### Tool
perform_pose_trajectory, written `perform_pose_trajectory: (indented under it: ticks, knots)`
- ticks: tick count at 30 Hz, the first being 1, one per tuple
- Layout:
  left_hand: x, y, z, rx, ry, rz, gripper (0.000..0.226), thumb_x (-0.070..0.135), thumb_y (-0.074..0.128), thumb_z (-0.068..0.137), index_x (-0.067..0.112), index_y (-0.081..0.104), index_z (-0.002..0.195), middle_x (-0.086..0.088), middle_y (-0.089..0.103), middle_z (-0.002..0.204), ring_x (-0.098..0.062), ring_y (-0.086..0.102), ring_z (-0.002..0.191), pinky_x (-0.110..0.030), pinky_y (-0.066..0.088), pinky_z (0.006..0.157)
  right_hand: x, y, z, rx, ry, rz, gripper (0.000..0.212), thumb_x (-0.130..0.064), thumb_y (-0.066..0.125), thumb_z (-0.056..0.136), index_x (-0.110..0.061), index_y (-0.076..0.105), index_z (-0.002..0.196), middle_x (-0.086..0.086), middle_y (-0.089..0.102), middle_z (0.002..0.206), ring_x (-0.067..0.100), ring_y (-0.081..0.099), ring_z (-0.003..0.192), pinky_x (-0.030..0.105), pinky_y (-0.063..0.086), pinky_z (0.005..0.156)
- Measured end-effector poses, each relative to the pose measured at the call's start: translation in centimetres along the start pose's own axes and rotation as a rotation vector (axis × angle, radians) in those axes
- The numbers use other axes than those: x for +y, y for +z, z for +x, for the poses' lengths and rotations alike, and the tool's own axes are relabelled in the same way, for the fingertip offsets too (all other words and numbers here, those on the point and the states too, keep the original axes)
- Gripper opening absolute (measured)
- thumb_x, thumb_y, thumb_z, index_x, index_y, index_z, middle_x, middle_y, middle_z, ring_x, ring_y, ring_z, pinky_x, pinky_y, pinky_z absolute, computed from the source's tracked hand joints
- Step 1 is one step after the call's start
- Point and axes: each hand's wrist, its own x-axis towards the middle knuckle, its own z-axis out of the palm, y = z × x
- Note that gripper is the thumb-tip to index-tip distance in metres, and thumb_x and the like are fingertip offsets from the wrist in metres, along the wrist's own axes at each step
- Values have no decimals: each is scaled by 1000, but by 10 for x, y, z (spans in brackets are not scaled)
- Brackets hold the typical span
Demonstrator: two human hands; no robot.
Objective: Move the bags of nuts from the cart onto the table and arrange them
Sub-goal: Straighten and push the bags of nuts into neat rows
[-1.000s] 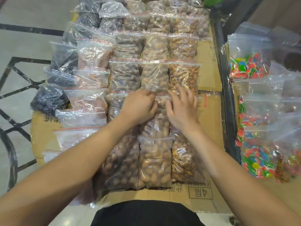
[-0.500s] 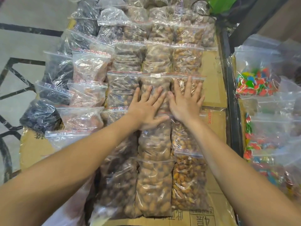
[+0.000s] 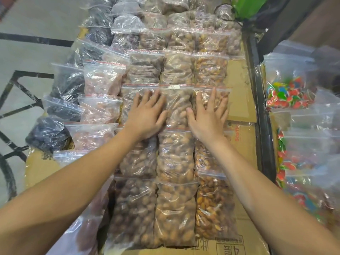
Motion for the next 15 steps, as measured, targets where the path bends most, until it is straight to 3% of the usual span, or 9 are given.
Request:
perform_pose_trajectory:
  ticks: [2,3,11,13,15]
  knots:
    - [5,7,-7,-33,-206,26,83,67,8,99,12,6,162,-16,0,169,-39,-4,155,-53,-10,122,-3,11,-7,-37,-46,-63,64,-64,16,104,-42,2,163,5,-21,171,58,-25,147,74,-10,117]
    - [9,12,-9,-50,-226,32,88,71,8,97,11,0,161,-18,-7,168,-40,-8,154,-52,-13,121,-4,15,-8,-50,-59,-85,63,-65,12,104,-45,-1,162,4,-23,170,58,-27,146,74,-11,116]
    - [1,14,-10,-128,-140,58,101,83,7,87,16,-11,161,-11,-18,168,-34,-19,153,-52,-15,122,-4,15,-4,-72,-25,-117,62,-68,11,102,-50,-5,160,1,-28,169,56,-28,147,71,-10,118]
    - [-2,7,-9,-163,-145,13,96,80,9,90,19,-7,162,-8,-15,169,-32,-17,154,-52,-12,123,-2,9,-5,-56,3,-37,64,-66,20,103,-50,0,161,-3,-23,170,51,-26,150,68,-10,119]
    - [-2,-5,-3,-147,-177,-32,87,74,18,95,19,10,162,-7,-2,171,-35,-3,156,-55,-1,123,-2,1,1,41,79,125,61,-59,33,104,-46,15,161,-4,-5,174,44,-12,156,65,-4,122]
